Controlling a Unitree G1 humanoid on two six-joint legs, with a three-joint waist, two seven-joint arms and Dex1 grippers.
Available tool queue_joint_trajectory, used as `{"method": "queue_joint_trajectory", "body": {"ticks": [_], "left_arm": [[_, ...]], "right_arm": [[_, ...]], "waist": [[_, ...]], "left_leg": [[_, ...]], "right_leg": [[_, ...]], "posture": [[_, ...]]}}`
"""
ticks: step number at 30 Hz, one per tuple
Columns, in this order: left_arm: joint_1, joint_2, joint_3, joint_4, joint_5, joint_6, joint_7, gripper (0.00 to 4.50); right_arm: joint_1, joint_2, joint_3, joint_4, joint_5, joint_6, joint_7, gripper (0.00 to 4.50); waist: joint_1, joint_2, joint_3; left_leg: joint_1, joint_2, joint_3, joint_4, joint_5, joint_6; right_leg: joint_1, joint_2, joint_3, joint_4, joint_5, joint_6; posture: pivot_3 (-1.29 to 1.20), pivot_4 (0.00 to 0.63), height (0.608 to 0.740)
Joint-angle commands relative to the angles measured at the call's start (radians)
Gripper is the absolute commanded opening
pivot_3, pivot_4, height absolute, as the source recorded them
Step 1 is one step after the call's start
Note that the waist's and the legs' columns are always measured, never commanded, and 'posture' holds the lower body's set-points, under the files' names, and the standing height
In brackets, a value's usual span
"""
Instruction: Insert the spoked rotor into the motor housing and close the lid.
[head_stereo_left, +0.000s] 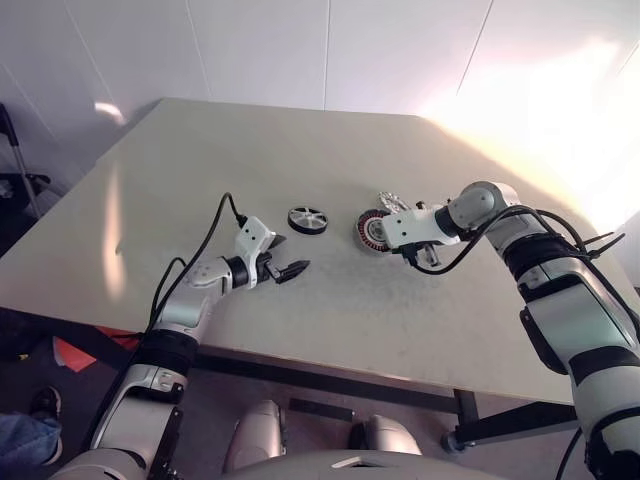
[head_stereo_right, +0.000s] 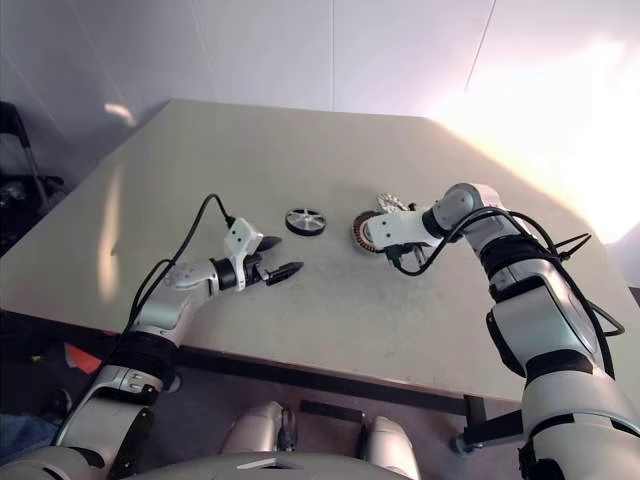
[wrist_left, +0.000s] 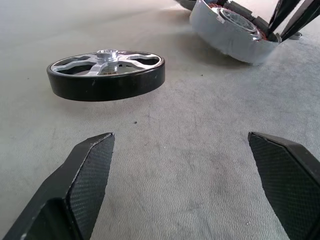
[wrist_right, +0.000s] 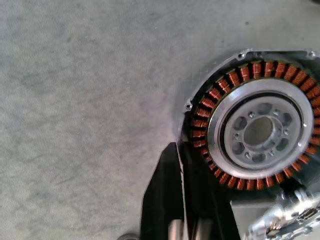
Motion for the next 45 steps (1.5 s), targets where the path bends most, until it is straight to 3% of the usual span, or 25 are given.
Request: {"method": "queue_joint_trajectory", "body": {"ticks": [1, 8, 15, 23, 35, 42, 45], "left_arm": [[-0.014, 0.004, 0.02, -0.032, -0.014, -0.012, 0.002, 4.5], [-0.024, 0.003, 0.021, -0.02, -0.009, -0.015, 0.002, 4.5], [-0.034, -0.004, 0.02, 0.002, -0.003, -0.026, 0.007, 4.5], [-0.054, -0.012, 0.019, 0.039, 0.001, -0.043, 0.009, 4.5], [-0.046, -0.007, 0.022, 0.039, 0.001, -0.049, 0.01, 4.5], [-0.043, -0.006, 0.019, 0.031, 0.001, -0.048, 0.008, 4.5], [-0.041, -0.004, 0.018, 0.028, 0.001, -0.046, 0.007, 4.5]], "right_arm": [[0.001, 0.016, 0.017, 0.022, -0.03, -0.018, -0.007, 0.04], [-0.008, 0.012, -0.021, -0.009, -0.007, 0.002, -0.005, 0.04], [0.08, -0.043, -0.094, -0.341, 0.173, 0.145, 0.228, 0.04], [0.11, -0.064, -0.098, -0.463, 0.149, 0.217, 0.15, 0.04], [0.331, -0.133, -0.101, -0.894, 0.25, 0.39, 0.228, 0.04], [0.358, -0.148, -0.07, -0.821, 0.183, 0.348, 0.178, 0.04], [0.373, -0.159, -0.086, -0.864, 0.221, 0.354, 0.194, 0.9]], "waist": [[0.0, 0.0, 0.0], [0.001, 0.0, 0.0], [0.006, 0.0, 0.0], [0.006, 0.0, 0.0], [0.01, 0.0, 0.0], [0.008, 0.0, 0.0], [0.01, 0.0, 0.0]], "left_leg": [[0.0, 0.0, 0.0, 0.0, 0.0, 0.0], [0.001, 0.0, 0.0, 0.0, 0.0, 0.0], [-0.005, 0.0, 0.0, 0.0, 0.001, 0.003], [-0.009, 0.0, 0.0, 0.001, 0.002, 0.004], [-0.008, 0.0, 0.0, 0.001, 0.002, 0.004], [-0.005, 0.0, 0.0, 0.001, 0.001, 0.0], [-0.005, 0.0, 0.0, 0.001, 0.001, 0.0]], "right_leg": [[0.001, 0.0, 0.0, 0.0, 0.0, 0.0], [0.002, 0.0, 0.0, 0.0, 0.0, 0.0], [-0.004, 0.0, 0.0, 0.0, 0.0, 0.0], [-0.009, 0.0, 0.0, 0.002, 0.0, 0.0], [-0.008, 0.0, 0.0, 0.001, 0.0, 0.0], [-0.006, 0.0, 0.0, 0.001, 0.0, 0.0], [-0.005, 0.0, 0.0, 0.001, 0.0, 0.0]], "posture": [[0.0, 0.0, 0.74], [0.0, 0.0, 0.74], [0.0, 0.0, 0.74], [0.0, 0.0, 0.74], [0.0, 0.0, 0.74], [0.0, 0.0, 0.74], [0.0, 0.0, 0.74]]}}
